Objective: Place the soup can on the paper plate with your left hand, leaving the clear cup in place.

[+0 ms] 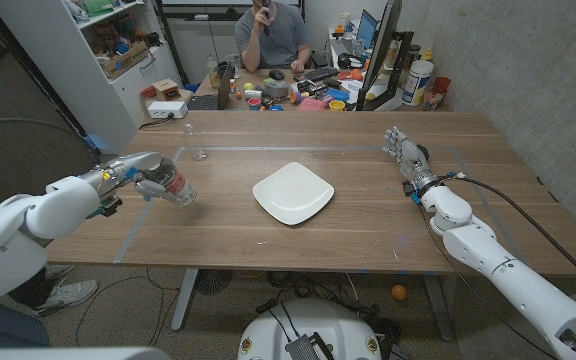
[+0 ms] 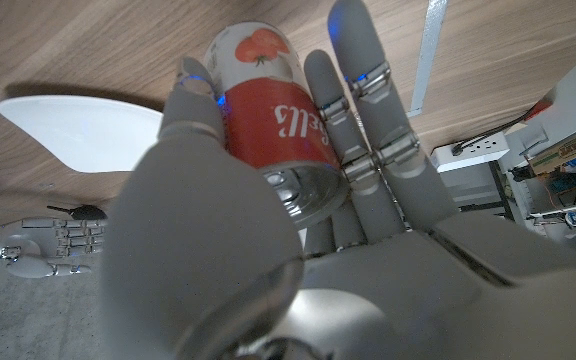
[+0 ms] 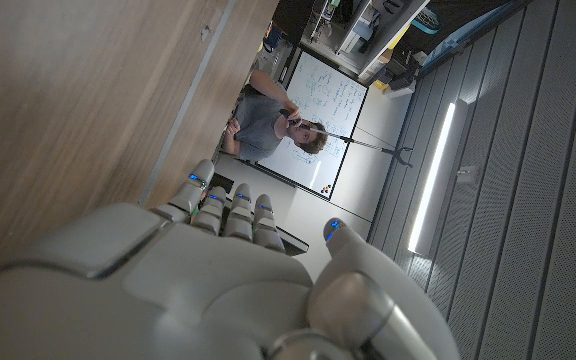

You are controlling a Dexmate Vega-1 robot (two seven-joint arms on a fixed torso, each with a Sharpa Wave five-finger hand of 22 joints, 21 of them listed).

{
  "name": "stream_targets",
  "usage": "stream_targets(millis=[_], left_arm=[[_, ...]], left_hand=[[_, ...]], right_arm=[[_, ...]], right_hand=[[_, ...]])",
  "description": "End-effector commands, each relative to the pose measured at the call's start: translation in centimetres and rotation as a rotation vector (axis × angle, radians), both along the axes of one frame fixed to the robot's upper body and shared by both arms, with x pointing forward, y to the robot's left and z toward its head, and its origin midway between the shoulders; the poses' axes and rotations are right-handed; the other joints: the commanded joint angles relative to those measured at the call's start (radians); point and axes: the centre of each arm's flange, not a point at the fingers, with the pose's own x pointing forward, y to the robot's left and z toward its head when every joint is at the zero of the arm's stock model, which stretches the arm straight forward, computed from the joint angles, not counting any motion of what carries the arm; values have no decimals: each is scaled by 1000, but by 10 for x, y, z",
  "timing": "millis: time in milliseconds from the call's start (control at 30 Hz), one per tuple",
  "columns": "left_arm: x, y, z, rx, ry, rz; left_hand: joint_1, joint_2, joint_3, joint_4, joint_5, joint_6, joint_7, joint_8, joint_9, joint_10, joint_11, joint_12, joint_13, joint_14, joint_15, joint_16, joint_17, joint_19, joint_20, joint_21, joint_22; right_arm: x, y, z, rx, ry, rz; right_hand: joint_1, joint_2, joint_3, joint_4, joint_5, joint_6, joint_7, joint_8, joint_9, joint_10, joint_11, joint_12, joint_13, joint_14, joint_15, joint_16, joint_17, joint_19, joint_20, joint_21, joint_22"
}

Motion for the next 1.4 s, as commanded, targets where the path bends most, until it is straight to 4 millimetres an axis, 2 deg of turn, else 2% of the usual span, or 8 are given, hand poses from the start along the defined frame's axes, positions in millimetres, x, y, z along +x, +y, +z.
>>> stream_targets(millis=[33, 400, 967, 1400], left_arm=[[-2, -3, 30, 35, -24, 19], [13, -18, 53, 92, -23, 18], [36, -53, 96, 202, -27, -6], [63, -82, 113, 265, 0, -33]], left_hand=[[269, 275, 8, 3, -6, 464, 4, -2, 3, 292, -207, 8, 5, 156, -159, 6, 5, -14, -11, 7, 2], [267, 271, 9, 7, -6, 469, -2, -5, 10, 296, -219, 11, 16, 156, -160, 17, 10, -20, -11, 16, 2], [263, 267, 9, 11, -5, 475, -11, -11, 9, 294, -216, 12, 26, 155, -159, 28, 15, -29, -12, 24, 3], [260, 263, 9, 13, -5, 481, -19, -15, 6, 296, -222, 13, 34, 154, -159, 35, 19, -35, -12, 30, 3]], right_arm=[[1, 4, 0, -18, -4, 4], [-2, 8, 3, -52, -17, 12], [-11, 10, 8, -108, -42, 27], [-17, 11, 14, -166, -65, 40]], right_hand=[[-9, 48, 3, 0, 4, -6, 4, 7, 5, 10, -2, 6, 4, 6, 2, -4, -1, 0, -13, -4, 5], [-8, 49, 4, -1, 5, -6, 5, 7, 5, 9, -1, 6, 4, 6, 1, -5, -1, 0, -12, -6, 6], [-5, 49, 4, -4, 4, -6, 5, 8, 5, 10, -1, 6, 4, 6, -1, -5, -1, 1, -13, -10, 6], [-5, 49, 3, -5, 4, -5, 5, 8, 5, 9, -2, 5, 4, 3, -2, -5, 0, -1, -15, -14, 6]])
